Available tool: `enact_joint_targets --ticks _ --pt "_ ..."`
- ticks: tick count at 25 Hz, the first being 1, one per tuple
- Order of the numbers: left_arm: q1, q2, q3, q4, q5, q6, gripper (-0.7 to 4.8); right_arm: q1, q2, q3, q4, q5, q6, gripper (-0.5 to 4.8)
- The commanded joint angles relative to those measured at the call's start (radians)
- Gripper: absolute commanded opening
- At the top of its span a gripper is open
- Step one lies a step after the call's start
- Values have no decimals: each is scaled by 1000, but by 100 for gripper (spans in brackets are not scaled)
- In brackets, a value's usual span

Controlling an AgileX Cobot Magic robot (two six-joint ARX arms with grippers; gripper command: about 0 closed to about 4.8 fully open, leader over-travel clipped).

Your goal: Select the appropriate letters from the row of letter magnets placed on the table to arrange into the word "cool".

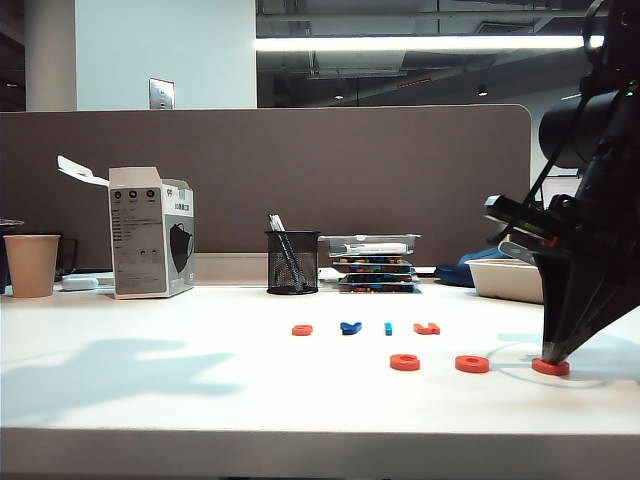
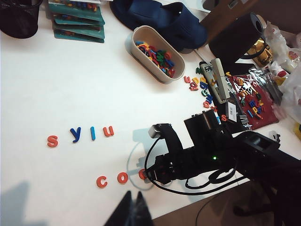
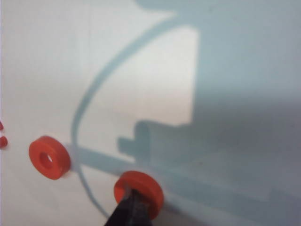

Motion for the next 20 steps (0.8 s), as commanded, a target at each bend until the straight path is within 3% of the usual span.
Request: enact_joint_targets --ticks 1,20 --pt "0 -3 4 6 1 8 -3 4 26 16 -25 74 1 -5" --pt "0 -3 4 5 0 8 -3 4 -23 121 -76 13 -4 -5"
